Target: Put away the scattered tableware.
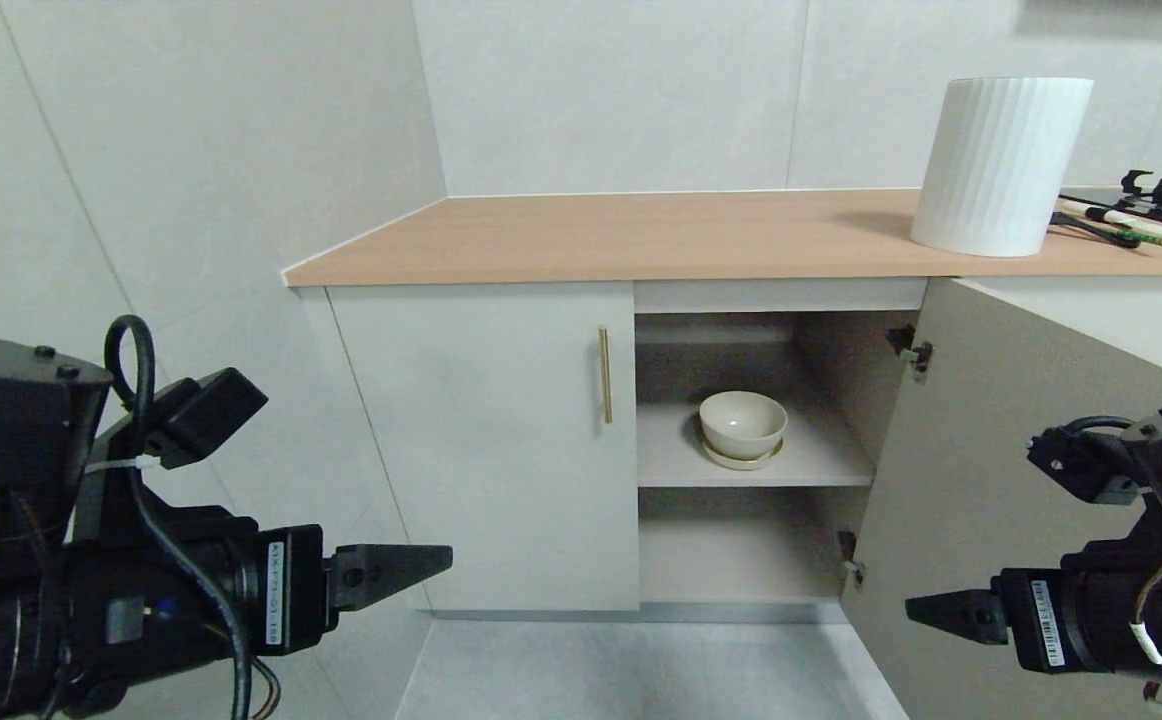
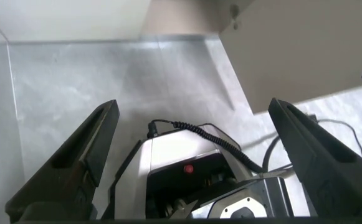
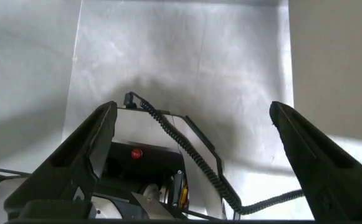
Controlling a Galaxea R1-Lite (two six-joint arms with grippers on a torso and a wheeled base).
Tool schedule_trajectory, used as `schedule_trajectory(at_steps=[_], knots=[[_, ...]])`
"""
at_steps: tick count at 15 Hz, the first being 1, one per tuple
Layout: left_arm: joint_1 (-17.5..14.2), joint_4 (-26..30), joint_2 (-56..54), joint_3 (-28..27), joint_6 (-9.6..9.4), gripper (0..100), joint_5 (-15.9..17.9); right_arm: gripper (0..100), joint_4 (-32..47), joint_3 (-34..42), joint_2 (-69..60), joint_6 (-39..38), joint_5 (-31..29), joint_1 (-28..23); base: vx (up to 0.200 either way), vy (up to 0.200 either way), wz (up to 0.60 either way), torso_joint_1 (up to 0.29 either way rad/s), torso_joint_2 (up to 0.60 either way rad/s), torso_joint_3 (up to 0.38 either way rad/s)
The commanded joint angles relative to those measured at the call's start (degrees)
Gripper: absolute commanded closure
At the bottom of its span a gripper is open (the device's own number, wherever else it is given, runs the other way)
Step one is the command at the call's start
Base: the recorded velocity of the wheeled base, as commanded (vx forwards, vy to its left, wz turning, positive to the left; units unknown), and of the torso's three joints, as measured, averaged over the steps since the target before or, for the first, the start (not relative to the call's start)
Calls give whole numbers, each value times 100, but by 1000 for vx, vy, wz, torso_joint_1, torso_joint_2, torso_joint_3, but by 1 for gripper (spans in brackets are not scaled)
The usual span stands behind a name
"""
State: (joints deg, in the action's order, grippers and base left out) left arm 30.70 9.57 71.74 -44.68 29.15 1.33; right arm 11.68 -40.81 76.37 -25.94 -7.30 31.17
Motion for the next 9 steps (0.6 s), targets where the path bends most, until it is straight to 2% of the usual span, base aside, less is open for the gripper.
schedule_trajectory(at_steps=[1,5,9], knots=[[-2,1,15,3,3,0,-1,0,1,3,97,-7,10,3,-200,0,0,7,7,2],[-2,1,15,12,3,0,-1,0,-8,12,115,-7,1,3,-200,0,0,0,4,-5],[7,1,15,12,3,0,8,0,10,30,71,-7,-8,3,0,0,0,0,0,0]])
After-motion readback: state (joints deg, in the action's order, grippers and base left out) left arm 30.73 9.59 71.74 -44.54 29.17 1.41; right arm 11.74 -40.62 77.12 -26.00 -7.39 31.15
